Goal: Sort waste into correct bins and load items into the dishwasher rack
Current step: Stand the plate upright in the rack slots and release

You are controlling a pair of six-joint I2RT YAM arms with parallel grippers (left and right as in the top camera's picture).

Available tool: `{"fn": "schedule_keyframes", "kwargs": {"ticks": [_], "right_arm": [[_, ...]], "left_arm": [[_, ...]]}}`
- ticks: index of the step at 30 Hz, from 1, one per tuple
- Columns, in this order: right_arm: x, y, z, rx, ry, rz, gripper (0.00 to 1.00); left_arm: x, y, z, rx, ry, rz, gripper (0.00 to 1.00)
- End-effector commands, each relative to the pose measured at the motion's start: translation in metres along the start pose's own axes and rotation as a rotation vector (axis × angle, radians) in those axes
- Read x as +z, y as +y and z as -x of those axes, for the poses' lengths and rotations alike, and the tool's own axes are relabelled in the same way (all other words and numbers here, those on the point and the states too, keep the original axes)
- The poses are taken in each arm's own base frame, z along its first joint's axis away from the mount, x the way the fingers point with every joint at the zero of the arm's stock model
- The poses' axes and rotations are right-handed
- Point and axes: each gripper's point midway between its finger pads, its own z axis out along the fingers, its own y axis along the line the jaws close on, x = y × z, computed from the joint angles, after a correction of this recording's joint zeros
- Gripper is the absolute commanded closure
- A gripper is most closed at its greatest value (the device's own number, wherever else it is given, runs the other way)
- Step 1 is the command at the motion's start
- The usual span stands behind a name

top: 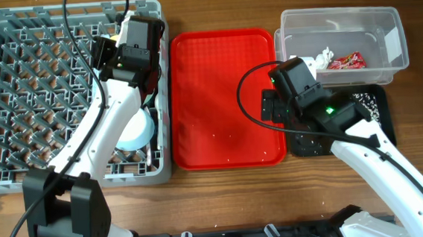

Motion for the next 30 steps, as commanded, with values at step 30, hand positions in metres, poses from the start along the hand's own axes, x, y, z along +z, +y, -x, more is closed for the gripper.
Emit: {"fn": "schedule_keyframes", "kwargs": {"ticks": [30], "right_arm": [[-0.002,-0.003,0.005,0.006,-0.018,-0.014,0.00]], "left_arm": [[-0.049,0.078,-0.007,-1.043,0.005,-0.817,0.00]]}}
